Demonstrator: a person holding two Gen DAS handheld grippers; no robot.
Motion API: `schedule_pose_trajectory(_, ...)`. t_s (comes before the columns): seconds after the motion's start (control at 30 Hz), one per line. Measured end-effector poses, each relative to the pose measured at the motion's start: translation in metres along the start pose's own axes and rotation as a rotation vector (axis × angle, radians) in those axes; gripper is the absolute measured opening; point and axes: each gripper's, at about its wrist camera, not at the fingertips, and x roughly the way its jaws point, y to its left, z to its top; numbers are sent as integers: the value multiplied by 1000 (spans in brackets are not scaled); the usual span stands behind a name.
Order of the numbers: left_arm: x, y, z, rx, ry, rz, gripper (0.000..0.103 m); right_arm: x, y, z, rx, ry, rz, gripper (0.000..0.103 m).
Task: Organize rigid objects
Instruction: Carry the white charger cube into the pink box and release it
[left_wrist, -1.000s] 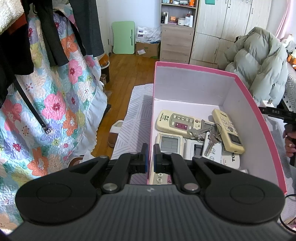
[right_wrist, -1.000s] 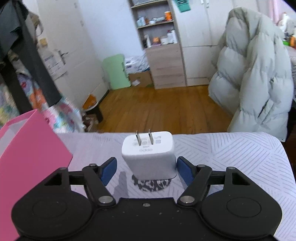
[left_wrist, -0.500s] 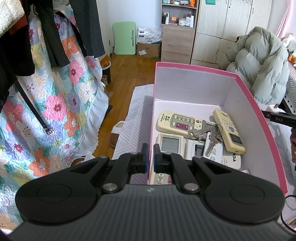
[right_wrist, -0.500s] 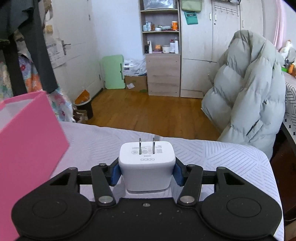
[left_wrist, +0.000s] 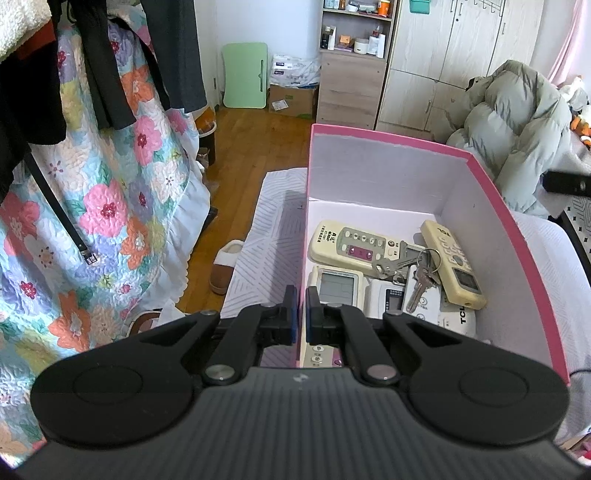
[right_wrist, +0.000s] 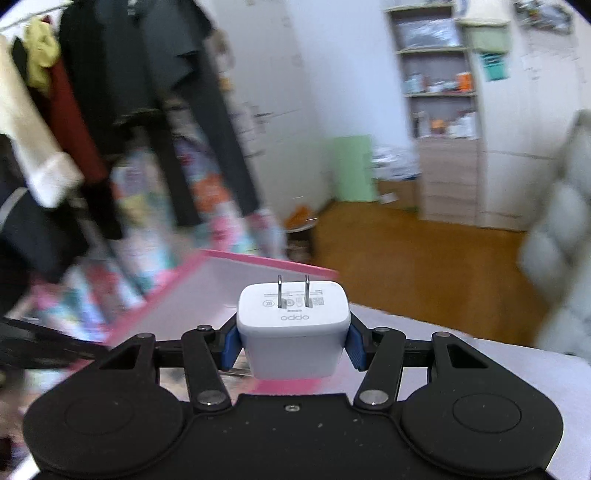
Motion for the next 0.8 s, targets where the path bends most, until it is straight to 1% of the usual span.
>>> schedule_pose_trajectory(0.07, 0, -1, 0, -1, 1, -1, 3, 14, 13, 11, 10, 51, 55, 60)
schedule_pose_trajectory(0.13, 0, -1, -1, -2, 1, -2, 3, 37, 22, 21, 7, 122, 85, 60)
schedule_pose_trajectory(0.17, 0, -1, -1, -3, 1, -3, 3, 51, 28, 24, -2, 163, 94, 60)
schedule_pose_trajectory(0.23, -1, -1, -1, -3, 0, -2, 3, 83, 40, 29, -39, 271, 103, 60)
schedule_pose_trajectory(0.27, -1, -1, 0, -3, -1, -3, 3, 98, 47, 30, -52, 304, 89, 60)
schedule_pose_trajectory(0.33, -1, -1, -1, -6, -3, -6, 3, 128, 58, 29, -134, 367, 35, 60)
schedule_pose_trajectory(0.4, -1, 0, -1, -10, -4, -10, 3, 152, 66, 26, -195, 397, -37, 60)
schedule_pose_trajectory(0.47, -1, 0, -1, -9, -4, -13, 3, 169, 69, 25, -250, 417, -80, 60)
schedule_pose_trajectory(0.57, -1, -1, -1, -1, -6, -16, 3, 188, 66, 24, -247, 469, -120, 60)
schedule_pose_trajectory(0.63, -1, 0, -1, 0, -6, -20, 3, 198, 59, 23, -210, 503, -137, 60)
schedule_pose_trajectory(0.7, -1, 0, -2, 1, -7, -23, 3, 208, 50, 21, -186, 567, -148, 60)
schedule_pose_trajectory(0.73, -1, 0, -2, 3, -8, -24, 3, 211, 47, 20, -166, 580, -140, 60)
schedule_pose_trajectory(0.8, -1, 1, -3, 2, -9, -26, 3, 212, 42, 21, -140, 575, -140, 60)
